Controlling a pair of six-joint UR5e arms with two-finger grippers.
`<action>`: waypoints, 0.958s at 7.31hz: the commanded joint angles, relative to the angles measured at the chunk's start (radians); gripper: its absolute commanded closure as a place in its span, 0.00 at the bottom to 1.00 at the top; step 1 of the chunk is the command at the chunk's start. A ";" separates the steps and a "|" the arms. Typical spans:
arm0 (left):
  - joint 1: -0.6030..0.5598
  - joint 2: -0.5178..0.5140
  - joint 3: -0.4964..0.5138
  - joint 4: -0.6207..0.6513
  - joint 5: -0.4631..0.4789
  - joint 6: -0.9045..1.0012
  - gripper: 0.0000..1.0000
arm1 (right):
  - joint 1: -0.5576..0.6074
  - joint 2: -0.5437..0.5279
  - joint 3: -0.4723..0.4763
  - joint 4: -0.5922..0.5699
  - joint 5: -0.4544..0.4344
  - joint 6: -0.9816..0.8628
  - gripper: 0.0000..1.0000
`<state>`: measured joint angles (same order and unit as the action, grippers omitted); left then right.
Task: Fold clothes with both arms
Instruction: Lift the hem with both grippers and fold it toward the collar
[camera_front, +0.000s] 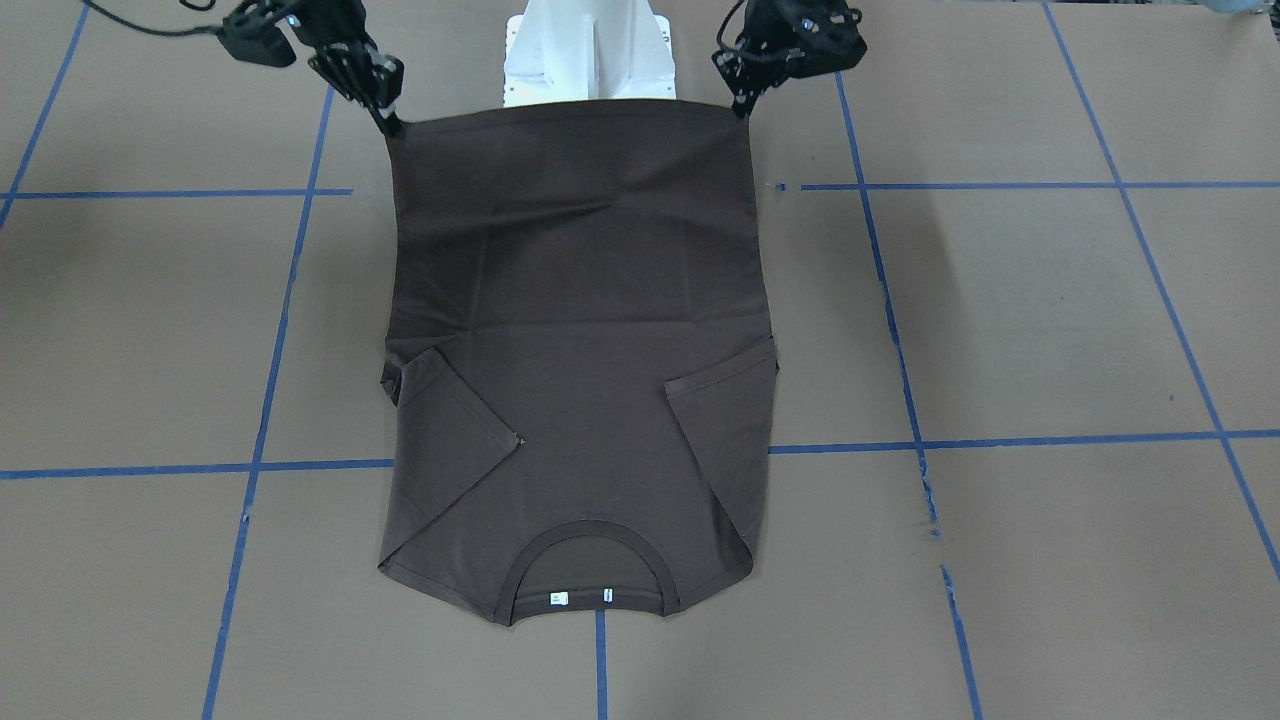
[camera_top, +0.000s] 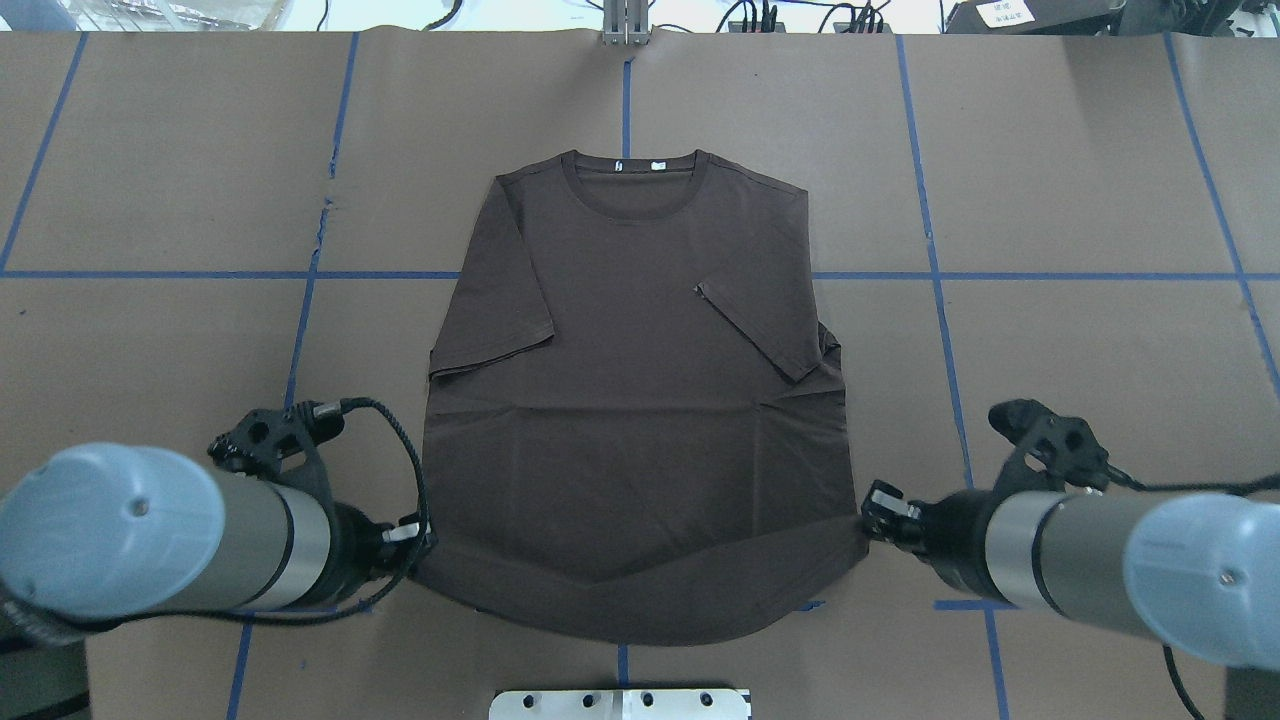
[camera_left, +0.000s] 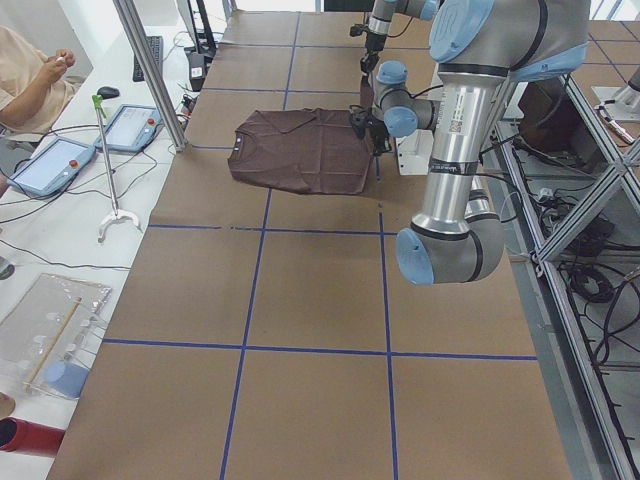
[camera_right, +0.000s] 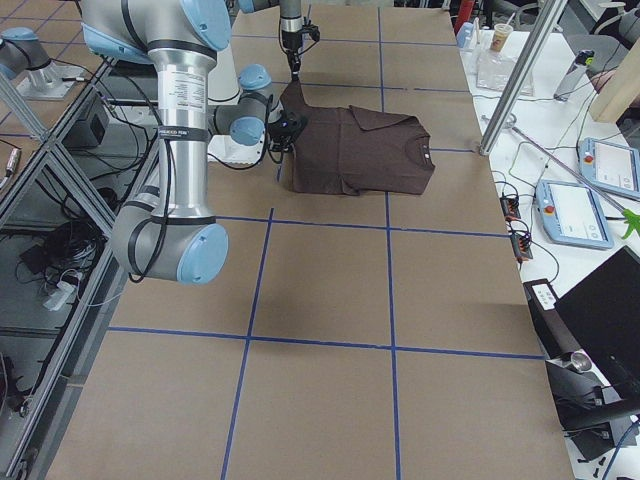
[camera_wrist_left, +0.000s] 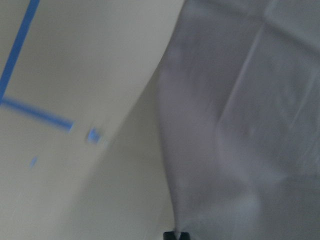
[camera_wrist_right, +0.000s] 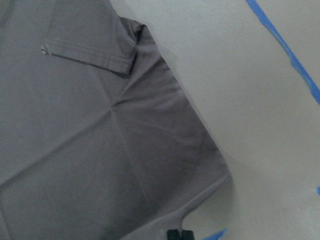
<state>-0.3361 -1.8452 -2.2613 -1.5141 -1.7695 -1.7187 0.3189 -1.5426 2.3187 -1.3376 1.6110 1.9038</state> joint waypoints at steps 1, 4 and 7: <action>-0.177 -0.138 0.203 -0.014 -0.002 0.162 1.00 | 0.258 0.183 -0.222 -0.002 0.194 -0.174 1.00; -0.360 -0.201 0.618 -0.503 -0.001 0.231 1.00 | 0.431 0.431 -0.632 0.014 0.199 -0.407 1.00; -0.475 -0.341 0.804 -0.552 0.018 0.304 1.00 | 0.506 0.620 -0.937 0.017 0.190 -0.489 1.00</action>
<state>-0.7674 -2.1432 -1.5071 -2.0482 -1.7657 -1.4459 0.8058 -1.0031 1.5147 -1.3227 1.8074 1.4399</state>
